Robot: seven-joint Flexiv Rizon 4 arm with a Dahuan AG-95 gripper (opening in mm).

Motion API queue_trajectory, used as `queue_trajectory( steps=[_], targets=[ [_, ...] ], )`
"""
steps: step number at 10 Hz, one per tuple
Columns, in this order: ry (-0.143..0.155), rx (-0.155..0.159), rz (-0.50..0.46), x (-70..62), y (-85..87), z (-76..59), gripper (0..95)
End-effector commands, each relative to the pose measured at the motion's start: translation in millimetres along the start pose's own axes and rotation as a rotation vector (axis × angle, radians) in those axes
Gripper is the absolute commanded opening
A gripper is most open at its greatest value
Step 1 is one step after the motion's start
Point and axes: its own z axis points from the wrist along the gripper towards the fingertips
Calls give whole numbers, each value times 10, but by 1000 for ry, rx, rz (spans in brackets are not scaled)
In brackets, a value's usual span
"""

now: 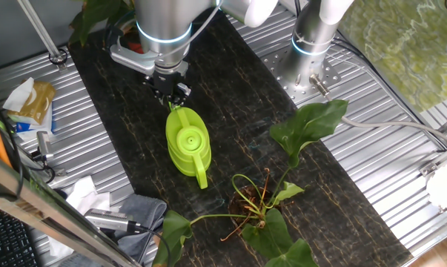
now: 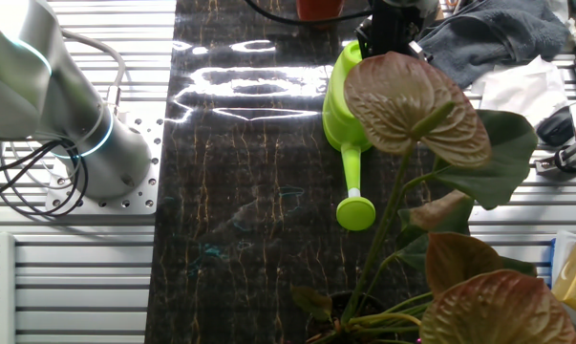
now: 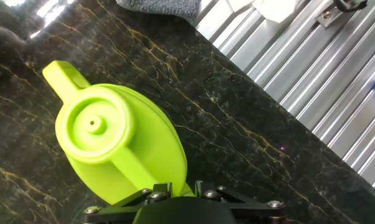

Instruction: Water the plant

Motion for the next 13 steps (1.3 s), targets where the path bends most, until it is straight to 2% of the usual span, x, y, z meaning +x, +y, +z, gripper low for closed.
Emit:
queue_trajectory(
  steps=[1, 8, 10, 13],
  targets=[
    [1, 3, 1, 6, -2, -1, 190],
    [2, 1, 14, 6, -2, -1, 190],
    [-3, -11, 23, 6, 0, -4, 190],
    [-1, -11, 23, 7, 2, -7, 190]
  ],
)
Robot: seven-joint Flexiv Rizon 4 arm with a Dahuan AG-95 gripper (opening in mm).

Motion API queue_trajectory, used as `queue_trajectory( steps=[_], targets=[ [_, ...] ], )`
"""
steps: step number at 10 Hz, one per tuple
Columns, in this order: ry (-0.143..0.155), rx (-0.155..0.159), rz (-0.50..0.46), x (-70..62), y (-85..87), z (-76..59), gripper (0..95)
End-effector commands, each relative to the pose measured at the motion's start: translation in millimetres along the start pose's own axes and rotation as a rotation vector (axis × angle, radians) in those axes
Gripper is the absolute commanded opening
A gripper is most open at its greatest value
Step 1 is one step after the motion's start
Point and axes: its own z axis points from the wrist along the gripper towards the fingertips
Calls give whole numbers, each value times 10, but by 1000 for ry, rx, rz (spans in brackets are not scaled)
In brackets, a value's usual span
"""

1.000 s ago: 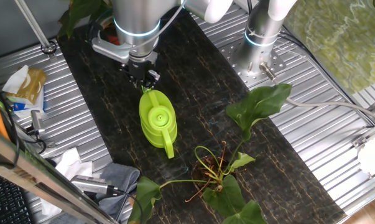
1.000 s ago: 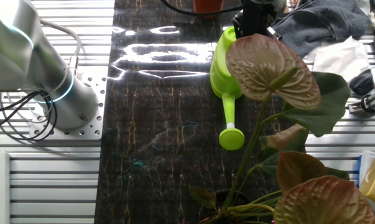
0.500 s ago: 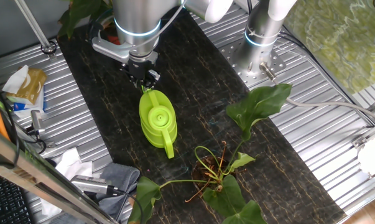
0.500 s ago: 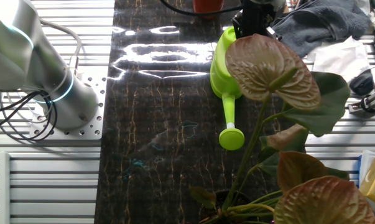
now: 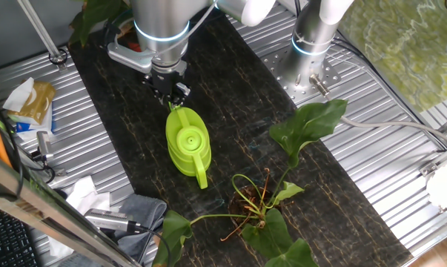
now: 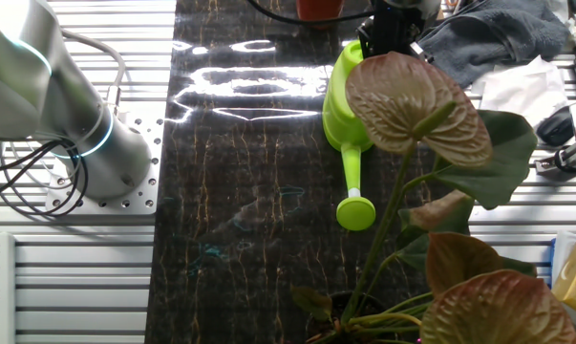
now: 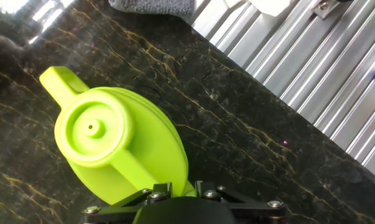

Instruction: Water the plant

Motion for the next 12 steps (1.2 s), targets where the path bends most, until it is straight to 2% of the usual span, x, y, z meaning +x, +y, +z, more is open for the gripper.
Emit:
queue_trajectory(
  steps=[1, 8, 12],
  targets=[
    [0, 2, 4, 0, -2, 3, 190],
    [-5, 4, -30, -3, -1, -2, 190],
    [-27, -12, -47, -47, -6, -26, 190]
  ],
)
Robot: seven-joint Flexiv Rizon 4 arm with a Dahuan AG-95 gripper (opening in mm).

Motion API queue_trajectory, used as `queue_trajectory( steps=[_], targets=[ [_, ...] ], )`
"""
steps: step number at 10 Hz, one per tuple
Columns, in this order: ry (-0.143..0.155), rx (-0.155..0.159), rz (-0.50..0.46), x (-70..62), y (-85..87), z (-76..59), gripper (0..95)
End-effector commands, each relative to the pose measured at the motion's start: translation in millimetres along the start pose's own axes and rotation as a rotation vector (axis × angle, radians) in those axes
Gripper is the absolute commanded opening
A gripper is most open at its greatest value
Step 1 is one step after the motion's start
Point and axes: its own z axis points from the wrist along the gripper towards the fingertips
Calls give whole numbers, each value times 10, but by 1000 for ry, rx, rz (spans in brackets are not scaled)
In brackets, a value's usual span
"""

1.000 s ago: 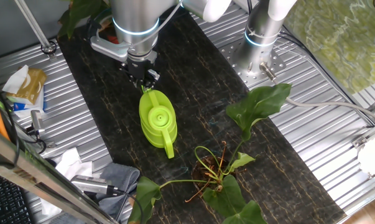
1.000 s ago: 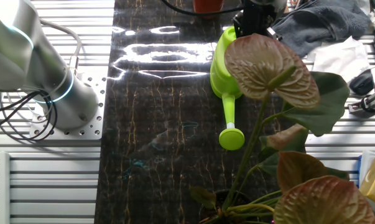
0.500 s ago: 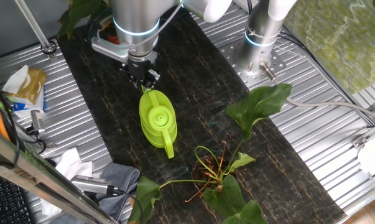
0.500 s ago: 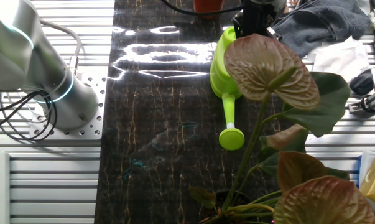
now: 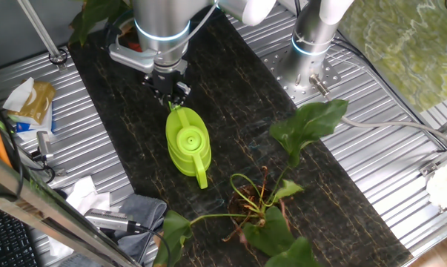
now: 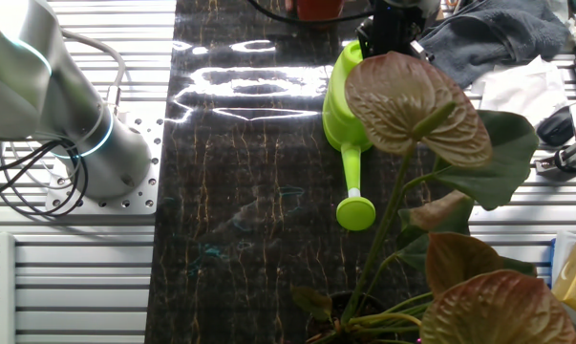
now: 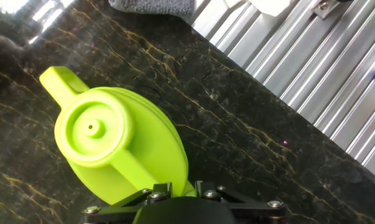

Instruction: Water the plant

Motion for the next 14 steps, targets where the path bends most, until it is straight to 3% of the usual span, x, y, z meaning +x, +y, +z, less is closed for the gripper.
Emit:
queue_trajectory(
  steps=[1, 6, 7, 11, 13, 14],
  targets=[
    [-4, -10, 5, -49, -8, -25, 190],
    [-16, -8, -5, -175, 22, -73, 190],
    [-17, -6, 3, -192, 54, -67, 380],
    [-9, 8, -61, -249, 88, -63, 380],
    [29, 98, -247, -253, 89, -61, 380],
    [29, 121, -300, -253, 89, -61, 380]
  ],
)
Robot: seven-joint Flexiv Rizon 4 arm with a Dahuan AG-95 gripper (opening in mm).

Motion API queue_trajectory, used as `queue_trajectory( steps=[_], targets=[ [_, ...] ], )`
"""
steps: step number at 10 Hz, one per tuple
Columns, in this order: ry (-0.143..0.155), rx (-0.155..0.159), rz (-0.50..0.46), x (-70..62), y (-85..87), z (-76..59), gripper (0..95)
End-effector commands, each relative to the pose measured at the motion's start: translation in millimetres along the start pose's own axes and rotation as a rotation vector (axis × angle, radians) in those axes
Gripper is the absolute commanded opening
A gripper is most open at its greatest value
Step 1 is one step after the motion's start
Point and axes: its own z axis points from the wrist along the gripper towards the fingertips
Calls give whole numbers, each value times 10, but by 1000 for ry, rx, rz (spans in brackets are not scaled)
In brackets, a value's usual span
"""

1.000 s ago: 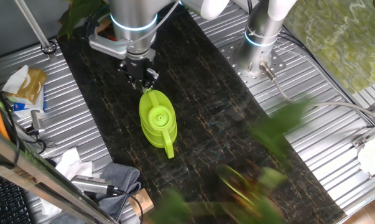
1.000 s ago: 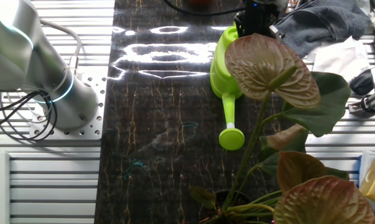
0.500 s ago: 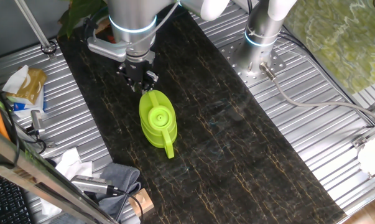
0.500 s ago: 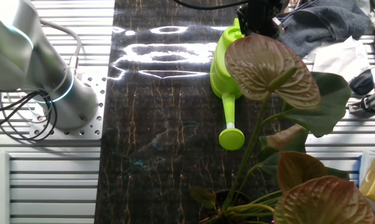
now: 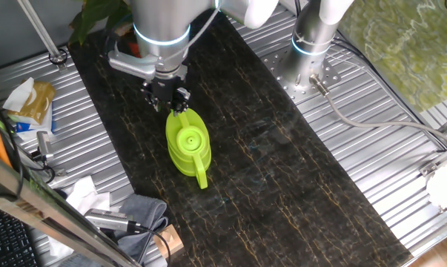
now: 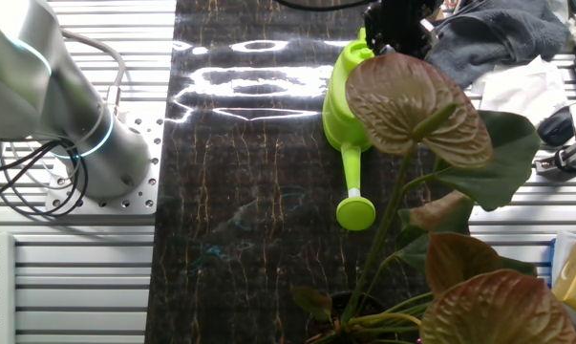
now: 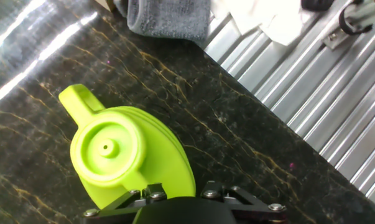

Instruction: Water the plant

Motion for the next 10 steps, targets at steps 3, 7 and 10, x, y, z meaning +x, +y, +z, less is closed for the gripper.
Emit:
queue_trajectory(
  steps=[3, 7, 10],
  targets=[
    [2, 99, -237, -19, 17, 31, 380],
    [-24, 31, -195, -24, 15, 43, 380],
    [8, -25, -202, -22, 13, 49, 380]
  ],
)
